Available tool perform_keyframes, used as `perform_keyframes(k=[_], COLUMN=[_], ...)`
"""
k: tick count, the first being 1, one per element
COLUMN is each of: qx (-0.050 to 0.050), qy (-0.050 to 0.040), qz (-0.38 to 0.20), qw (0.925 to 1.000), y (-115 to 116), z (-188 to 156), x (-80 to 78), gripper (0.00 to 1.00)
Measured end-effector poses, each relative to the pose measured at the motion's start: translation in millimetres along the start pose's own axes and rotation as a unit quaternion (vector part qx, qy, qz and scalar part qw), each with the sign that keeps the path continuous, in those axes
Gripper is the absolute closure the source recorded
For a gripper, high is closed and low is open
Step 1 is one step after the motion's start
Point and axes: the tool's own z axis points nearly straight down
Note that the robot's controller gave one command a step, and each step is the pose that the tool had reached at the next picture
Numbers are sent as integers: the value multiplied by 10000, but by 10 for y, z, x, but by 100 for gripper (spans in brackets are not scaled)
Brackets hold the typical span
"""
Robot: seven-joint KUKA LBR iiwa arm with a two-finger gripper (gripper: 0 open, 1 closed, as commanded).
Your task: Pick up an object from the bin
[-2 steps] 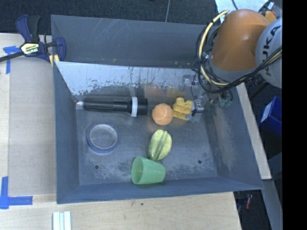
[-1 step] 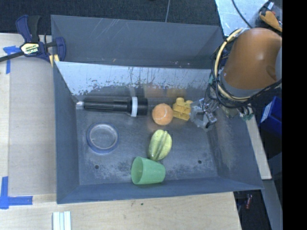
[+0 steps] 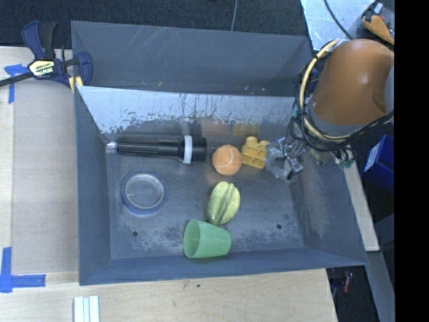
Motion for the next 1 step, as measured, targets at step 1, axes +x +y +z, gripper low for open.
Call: perform_keyframes(k=[1], qx=[-4], qy=[-10], qz=[6], qw=[10000], y=[234], z=[307], x=[-122], gripper=[100])
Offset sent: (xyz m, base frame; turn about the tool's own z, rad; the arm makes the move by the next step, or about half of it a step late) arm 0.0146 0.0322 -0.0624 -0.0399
